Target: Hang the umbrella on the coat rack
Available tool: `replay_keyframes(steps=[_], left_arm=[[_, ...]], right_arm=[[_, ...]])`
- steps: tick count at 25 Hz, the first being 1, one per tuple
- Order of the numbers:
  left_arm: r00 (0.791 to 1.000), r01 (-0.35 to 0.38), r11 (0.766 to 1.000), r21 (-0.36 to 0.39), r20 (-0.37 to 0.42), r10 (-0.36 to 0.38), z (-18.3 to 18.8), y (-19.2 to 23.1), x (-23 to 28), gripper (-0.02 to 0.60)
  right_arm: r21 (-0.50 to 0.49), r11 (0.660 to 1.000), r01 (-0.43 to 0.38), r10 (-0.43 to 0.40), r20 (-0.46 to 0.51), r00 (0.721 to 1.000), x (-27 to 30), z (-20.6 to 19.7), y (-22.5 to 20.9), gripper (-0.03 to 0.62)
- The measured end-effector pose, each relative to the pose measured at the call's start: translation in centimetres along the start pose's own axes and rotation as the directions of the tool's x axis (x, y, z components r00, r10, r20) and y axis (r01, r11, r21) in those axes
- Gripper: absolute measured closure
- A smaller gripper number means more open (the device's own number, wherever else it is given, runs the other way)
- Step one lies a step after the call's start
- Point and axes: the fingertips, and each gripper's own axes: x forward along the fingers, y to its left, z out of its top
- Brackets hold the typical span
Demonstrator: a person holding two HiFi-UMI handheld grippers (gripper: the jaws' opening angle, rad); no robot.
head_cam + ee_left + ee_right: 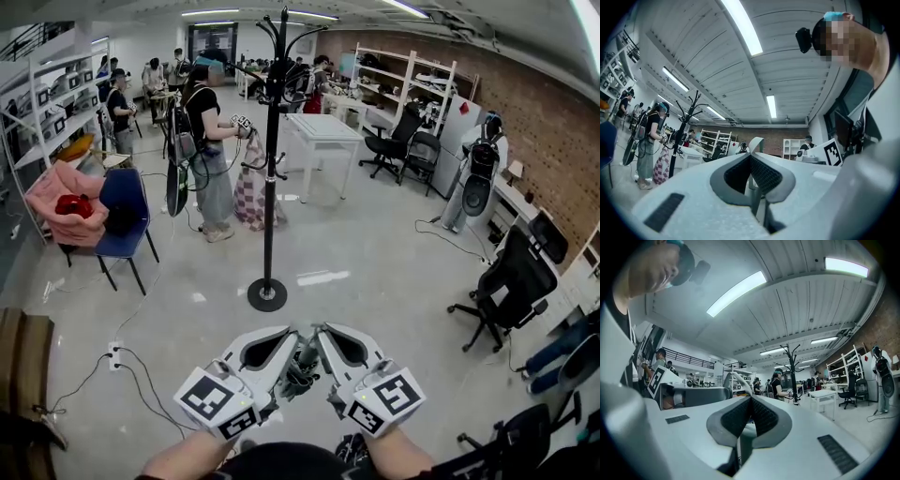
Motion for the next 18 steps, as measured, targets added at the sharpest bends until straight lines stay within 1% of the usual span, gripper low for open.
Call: replay_keyframes(steps=[2,3,6,9,14,16,18], left_arm=[[1.000,0.011,1.000,-0.011,-0.005,-0.011,-0.4,0.2,0.1,0.571],[1.000,0.018,1.000,-0.018,-0.007,-0.018,-0.6,0.1,0.2,0.571],[1.000,0.017,1.000,-0.022,-0.012,-0.017,-0.5,0.0,-0.5,0.571],[1.000,0.009,1.000,-0.025,-0.010,-0.010,-0.5,0.5,-1.6,0.571],[1.000,0.031,0.999,-0.032,0.001,-0.031,-0.3,1.5,-2.4,0.571],[0.999,0.049,0.998,-0.028,0.001,-0.049,-0.3,1.8,-2.7,0.571],[0.998,0.057,0.998,-0.042,0.007,-0.057,-0.4,2.2,-3.0,0.571]], right_arm=[[0.008,1.000,0.029,-0.029,-0.012,1.000,0.1,-0.4,-0.4,0.585],[0.013,0.999,0.031,-0.030,-0.014,0.999,0.1,-0.5,-0.3,0.586],[0.028,1.000,0.007,-0.007,-0.005,1.000,0.2,-0.7,0.7,0.585],[0.039,0.999,0.006,-0.006,0.001,1.000,0.6,-0.8,1.5,0.586],[0.027,1.000,0.008,-0.008,-0.001,1.000,1.6,-1.0,2.5,0.586],[0.026,1.000,0.017,-0.017,-0.004,1.000,2.0,-1.2,2.7,0.586],[0.020,0.999,0.029,-0.029,-0.003,1.000,2.3,-1.2,2.8,0.586]])
